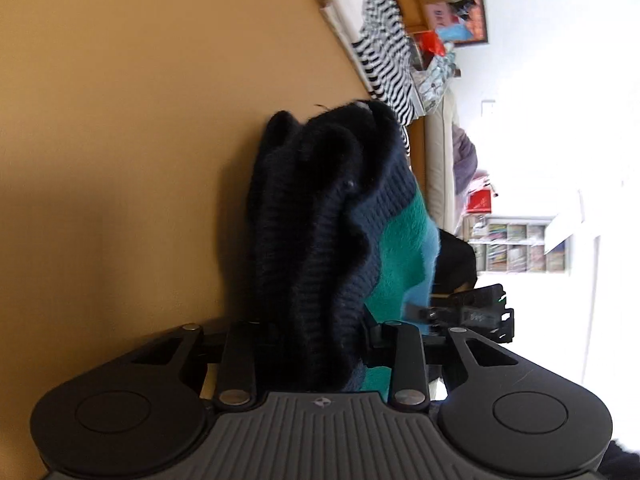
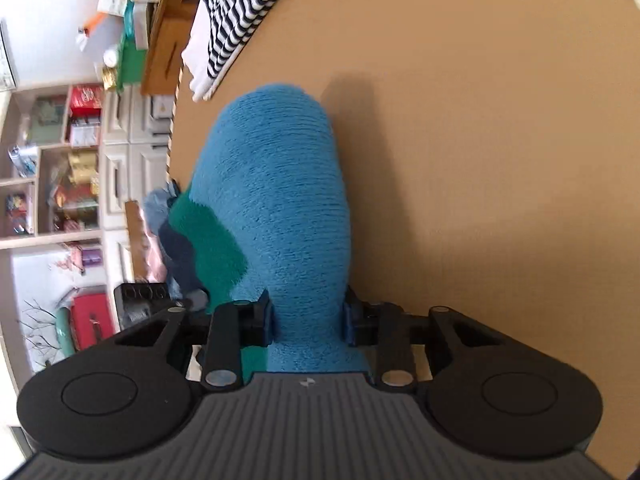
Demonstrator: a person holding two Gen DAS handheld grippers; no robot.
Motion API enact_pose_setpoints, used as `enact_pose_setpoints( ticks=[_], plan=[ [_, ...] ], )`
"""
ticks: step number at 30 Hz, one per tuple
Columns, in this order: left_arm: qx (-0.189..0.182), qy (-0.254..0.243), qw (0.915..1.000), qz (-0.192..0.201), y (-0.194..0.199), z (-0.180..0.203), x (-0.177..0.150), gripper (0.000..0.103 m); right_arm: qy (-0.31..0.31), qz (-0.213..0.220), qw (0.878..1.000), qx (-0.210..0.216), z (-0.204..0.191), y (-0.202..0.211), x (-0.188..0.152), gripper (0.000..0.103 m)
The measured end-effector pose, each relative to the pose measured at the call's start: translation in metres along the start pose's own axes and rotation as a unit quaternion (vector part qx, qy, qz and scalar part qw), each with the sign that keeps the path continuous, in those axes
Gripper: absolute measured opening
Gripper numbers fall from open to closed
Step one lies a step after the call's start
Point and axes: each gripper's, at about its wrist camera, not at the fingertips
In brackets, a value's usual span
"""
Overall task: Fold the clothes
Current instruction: 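Lift the folded cardigan with both grippers and carry it onto the striped garment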
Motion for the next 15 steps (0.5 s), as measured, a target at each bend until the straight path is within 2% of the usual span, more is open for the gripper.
enact_pose_setpoints(
  ticks=[3,5,8,15],
  plan=[
    [0.005,0.017,0.9998,0.012,0.0,0.001,-0.006,0.035,0.043,0.021,0.998,-0.033,-0.017,0.001,-0.009,0.027],
    [0.018,0.012,0.9996,0.018,0.003,0.004,-0.01,0.035,0.067,0.032,0.997,-0.033,-0.028,0.006,-0.016,0.025],
    [0.016,0.009,0.9996,0.022,0.015,0.01,-0.021,0.035,0.07,0.035,0.997,-0.017,-0.036,0.013,-0.024,0.025],
    [0.007,-0.005,0.9995,0.03,0.037,0.033,-0.026,0.033,0.061,0.038,0.997,-0.016,-0.051,0.023,-0.03,0.025]
  ],
)
Point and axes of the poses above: each gripper's, at about its wrist camera, not at the fingertips, and y roughly against the way its jaws point, z to its right, x to its top, and after that the axes turned 9 degrees about -y, right-handed
